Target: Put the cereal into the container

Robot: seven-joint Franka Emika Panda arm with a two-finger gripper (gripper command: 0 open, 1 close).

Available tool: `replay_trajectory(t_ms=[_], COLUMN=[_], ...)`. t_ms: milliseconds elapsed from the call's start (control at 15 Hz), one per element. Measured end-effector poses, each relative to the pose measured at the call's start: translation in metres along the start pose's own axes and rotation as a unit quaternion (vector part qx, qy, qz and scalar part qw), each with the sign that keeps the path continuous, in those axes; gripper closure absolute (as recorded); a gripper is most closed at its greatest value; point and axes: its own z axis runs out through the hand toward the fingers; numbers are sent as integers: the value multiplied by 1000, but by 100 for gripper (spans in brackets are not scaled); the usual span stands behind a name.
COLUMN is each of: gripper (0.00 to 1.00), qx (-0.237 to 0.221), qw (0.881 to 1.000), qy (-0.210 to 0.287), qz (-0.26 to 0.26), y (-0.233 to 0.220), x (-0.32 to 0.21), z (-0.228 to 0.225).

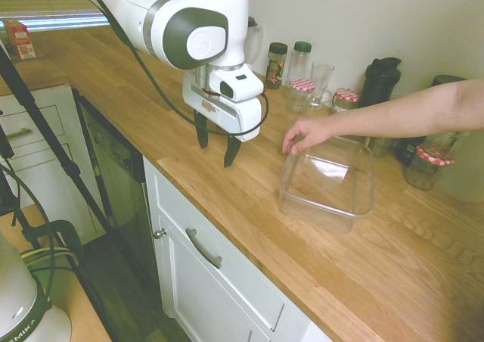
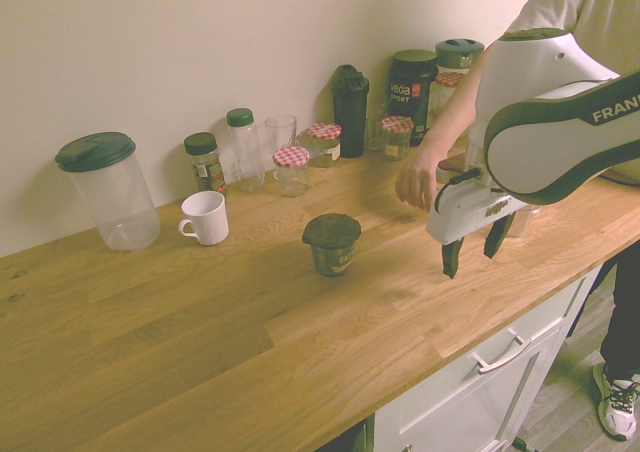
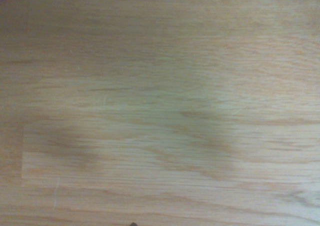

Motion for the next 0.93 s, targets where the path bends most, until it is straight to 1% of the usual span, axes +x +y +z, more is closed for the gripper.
replay_trajectory(t_ms=[133,267,467,600,733,933], gripper=[0,0,0,0,0,0], qx=[-2,11,56,92,121,141], qw=[1000,1000,998,995,992,989], qy=[-1,0,12,25,37,44], qz=[0,-1,1,4,-7,-31], y=[0,-8,-36,-64,-93,-124], x=[-1,-6,-14,-14,-15,-24], z=[1,0,-4,-5,-1,7])
